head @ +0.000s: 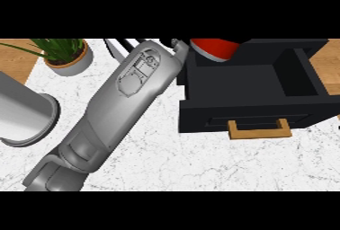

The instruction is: Pick up the can, place it into the drawer and close the drawer

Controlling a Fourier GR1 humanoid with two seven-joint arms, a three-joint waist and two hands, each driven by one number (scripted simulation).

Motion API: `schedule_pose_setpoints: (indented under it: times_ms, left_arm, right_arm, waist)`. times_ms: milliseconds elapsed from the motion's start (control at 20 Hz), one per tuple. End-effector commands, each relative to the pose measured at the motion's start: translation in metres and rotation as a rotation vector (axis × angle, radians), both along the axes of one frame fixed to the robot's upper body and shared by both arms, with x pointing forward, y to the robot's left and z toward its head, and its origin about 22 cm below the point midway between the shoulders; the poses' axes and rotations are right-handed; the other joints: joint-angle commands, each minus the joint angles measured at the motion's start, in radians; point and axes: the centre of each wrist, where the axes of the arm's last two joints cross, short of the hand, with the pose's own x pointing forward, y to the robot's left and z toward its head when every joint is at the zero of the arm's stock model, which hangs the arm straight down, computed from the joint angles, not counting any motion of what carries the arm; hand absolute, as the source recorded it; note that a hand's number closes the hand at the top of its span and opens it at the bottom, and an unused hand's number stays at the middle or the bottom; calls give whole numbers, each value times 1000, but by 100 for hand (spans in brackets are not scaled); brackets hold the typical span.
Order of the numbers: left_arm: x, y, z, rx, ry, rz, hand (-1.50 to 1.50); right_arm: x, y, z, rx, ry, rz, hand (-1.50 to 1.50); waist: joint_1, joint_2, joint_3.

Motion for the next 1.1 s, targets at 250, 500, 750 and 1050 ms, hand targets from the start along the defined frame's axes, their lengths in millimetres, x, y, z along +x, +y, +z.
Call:
schedule_pose_setpoints:
  times_ms: [250,500,750,1050]
  left_arm:
    - [9,-22,3,46,12,-1,150]
    - [16,-30,9,91,9,35,150]
    - [23,-26,0,100,34,43,150]
    - [24,-23,-21,142,8,49,150]
  right_arm:
    - [10,-10,0,1,-1,-2,-150]
    - [15,0,-5,11,-8,17,-150]
    - [31,5,0,-2,-32,14,-150]
    - [35,5,8,-12,-22,17,-150]
  waist:
    - [-10,3,1]
    - [-36,11,2]
    - [-37,14,2]
    - [-38,12,1]
